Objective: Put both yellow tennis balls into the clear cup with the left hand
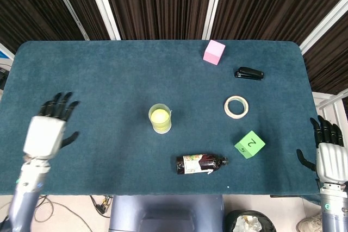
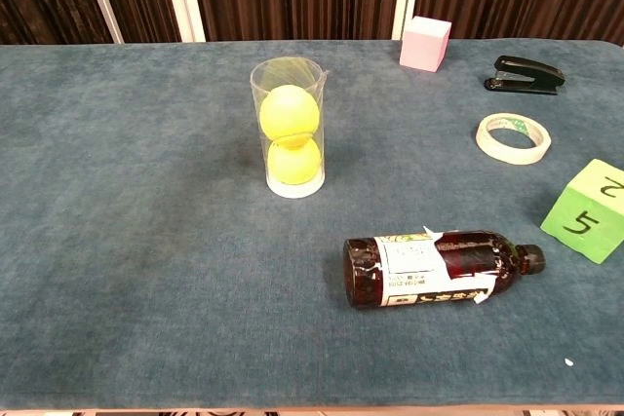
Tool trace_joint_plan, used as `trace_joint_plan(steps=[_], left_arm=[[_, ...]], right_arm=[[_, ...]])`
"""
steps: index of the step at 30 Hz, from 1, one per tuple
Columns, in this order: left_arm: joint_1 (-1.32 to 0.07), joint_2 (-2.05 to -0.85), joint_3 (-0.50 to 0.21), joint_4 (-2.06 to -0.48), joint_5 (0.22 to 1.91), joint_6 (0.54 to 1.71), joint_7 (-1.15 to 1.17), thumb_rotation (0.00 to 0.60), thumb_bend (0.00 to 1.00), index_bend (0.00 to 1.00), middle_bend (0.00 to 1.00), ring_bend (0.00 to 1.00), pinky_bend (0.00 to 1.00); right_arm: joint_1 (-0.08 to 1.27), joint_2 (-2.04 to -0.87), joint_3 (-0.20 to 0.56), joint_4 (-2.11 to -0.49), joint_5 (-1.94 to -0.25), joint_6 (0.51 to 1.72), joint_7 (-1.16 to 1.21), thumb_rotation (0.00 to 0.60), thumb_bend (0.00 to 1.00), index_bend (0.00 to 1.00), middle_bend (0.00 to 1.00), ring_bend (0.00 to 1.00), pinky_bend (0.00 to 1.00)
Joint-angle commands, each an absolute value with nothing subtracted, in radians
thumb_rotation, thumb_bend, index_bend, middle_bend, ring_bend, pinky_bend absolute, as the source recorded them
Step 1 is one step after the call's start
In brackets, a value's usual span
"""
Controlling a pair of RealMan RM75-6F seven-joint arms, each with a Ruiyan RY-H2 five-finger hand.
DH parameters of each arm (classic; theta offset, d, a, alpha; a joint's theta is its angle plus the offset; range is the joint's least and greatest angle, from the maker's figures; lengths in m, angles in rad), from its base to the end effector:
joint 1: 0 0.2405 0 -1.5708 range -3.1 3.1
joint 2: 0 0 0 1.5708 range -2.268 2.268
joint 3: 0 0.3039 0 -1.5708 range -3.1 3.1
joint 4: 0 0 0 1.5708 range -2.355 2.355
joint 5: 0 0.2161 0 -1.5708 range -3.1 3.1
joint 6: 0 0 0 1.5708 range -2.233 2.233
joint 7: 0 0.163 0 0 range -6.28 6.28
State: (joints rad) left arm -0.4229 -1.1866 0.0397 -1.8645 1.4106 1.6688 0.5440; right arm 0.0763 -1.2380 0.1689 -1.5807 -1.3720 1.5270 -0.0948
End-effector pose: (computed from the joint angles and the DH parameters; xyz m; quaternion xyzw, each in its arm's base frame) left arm -0.2366 0.2733 0.1517 -0.6417 -0.2246 -0.4107 0.6076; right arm -0.3628 -0.2232 0.1667 0.5180 -0.3782 0.4056 0.6513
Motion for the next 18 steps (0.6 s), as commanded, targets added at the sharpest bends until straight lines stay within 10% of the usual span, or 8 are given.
trace_joint_plan(steps=[1, 18], left_arm=[[-0.355, -1.124, 0.089, -1.819, 1.382, 1.643, 0.456, 0.6, 0.05, 0.2, 0.06, 0.04, 0.2], [-0.313, -1.142, 0.036, -1.731, 1.307, 1.524, 0.341, 0.6, 0.05, 0.19, 0.05, 0.04, 0.2]], right_arm=[[0.075, -1.24, 0.168, -1.583, -1.375, 1.532, -0.098, 0.6, 0.35, 0.09, 0.0, 0.0, 0.0], [0.077, -1.241, 0.167, -1.581, -1.385, 1.535, -0.092, 0.6, 0.35, 0.09, 0.0, 0.0, 0.0]])
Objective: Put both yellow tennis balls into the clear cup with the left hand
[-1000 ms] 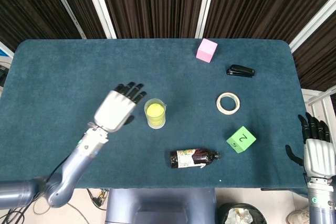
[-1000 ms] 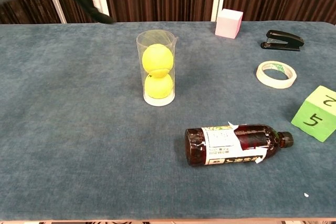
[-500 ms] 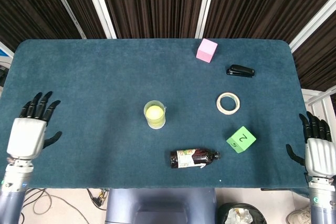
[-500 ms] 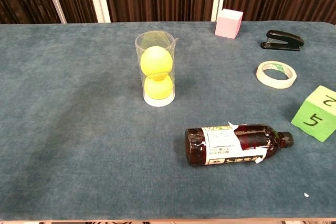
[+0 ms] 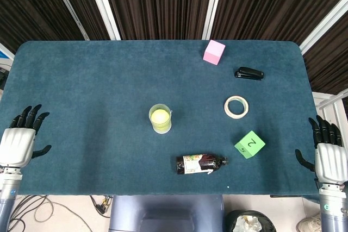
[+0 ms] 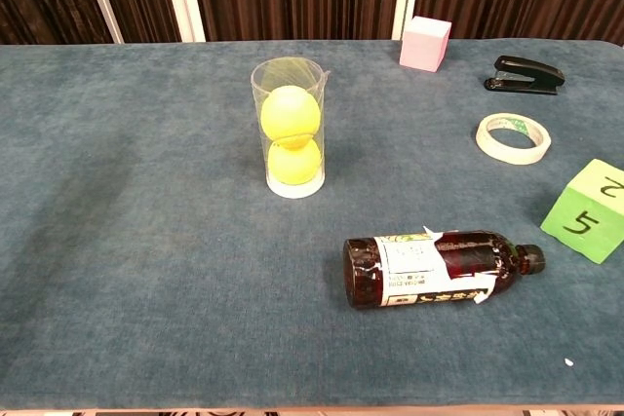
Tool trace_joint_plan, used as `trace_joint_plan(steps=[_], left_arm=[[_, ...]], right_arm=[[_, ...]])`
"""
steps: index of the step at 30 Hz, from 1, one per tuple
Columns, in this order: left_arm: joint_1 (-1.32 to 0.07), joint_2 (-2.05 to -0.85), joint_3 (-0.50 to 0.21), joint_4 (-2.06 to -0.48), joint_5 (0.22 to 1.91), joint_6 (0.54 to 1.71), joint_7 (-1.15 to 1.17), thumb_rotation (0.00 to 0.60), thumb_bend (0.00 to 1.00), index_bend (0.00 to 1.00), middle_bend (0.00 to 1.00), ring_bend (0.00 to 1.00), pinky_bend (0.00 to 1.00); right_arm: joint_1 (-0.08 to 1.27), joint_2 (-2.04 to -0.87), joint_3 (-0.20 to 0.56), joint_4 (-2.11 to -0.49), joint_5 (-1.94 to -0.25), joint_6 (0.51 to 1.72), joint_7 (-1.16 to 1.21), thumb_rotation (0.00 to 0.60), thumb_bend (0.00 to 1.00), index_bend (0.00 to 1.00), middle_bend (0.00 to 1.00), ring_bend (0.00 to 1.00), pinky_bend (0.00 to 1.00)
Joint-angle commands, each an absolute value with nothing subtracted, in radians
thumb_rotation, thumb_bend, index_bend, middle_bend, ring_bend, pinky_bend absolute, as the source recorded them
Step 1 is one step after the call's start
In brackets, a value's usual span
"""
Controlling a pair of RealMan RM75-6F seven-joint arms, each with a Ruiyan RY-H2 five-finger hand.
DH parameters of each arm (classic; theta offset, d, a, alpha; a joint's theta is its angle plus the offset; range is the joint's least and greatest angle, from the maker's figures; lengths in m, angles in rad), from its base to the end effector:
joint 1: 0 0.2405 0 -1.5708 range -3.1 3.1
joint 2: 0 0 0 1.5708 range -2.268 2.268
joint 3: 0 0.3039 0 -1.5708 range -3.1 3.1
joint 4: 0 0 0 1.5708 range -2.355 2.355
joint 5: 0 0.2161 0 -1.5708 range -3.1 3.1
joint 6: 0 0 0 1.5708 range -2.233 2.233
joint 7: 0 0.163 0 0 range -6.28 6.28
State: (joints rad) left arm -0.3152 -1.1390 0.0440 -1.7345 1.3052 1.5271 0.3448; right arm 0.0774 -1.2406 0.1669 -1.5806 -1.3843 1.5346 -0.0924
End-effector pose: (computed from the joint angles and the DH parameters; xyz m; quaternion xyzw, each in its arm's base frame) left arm -0.3149 0.2573 0.1577 -0.6359 -0.3180 -0.3327 0.6195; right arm -0.3603 -0.2233 0.1659 0.5199 -0.3746 0.4110 0.6484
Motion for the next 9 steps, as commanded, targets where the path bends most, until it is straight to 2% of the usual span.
trace_joint_plan(steps=[1, 9], left_arm=[[-0.312, -1.142, 0.032, -1.73, 1.31, 1.525, 0.341, 0.6, 0.05, 0.19, 0.05, 0.04, 0.2], [-0.302, -1.136, 0.004, -1.731, 1.317, 1.524, 0.345, 0.6, 0.05, 0.19, 0.05, 0.04, 0.2]], right_arm=[[0.077, -1.241, 0.167, -1.58, -1.384, 1.535, -0.092, 0.6, 0.35, 0.09, 0.0, 0.0, 0.0], [0.079, -1.245, 0.168, -1.577, -1.382, 1.534, -0.099, 0.6, 0.35, 0.09, 0.0, 0.0, 0.0]])
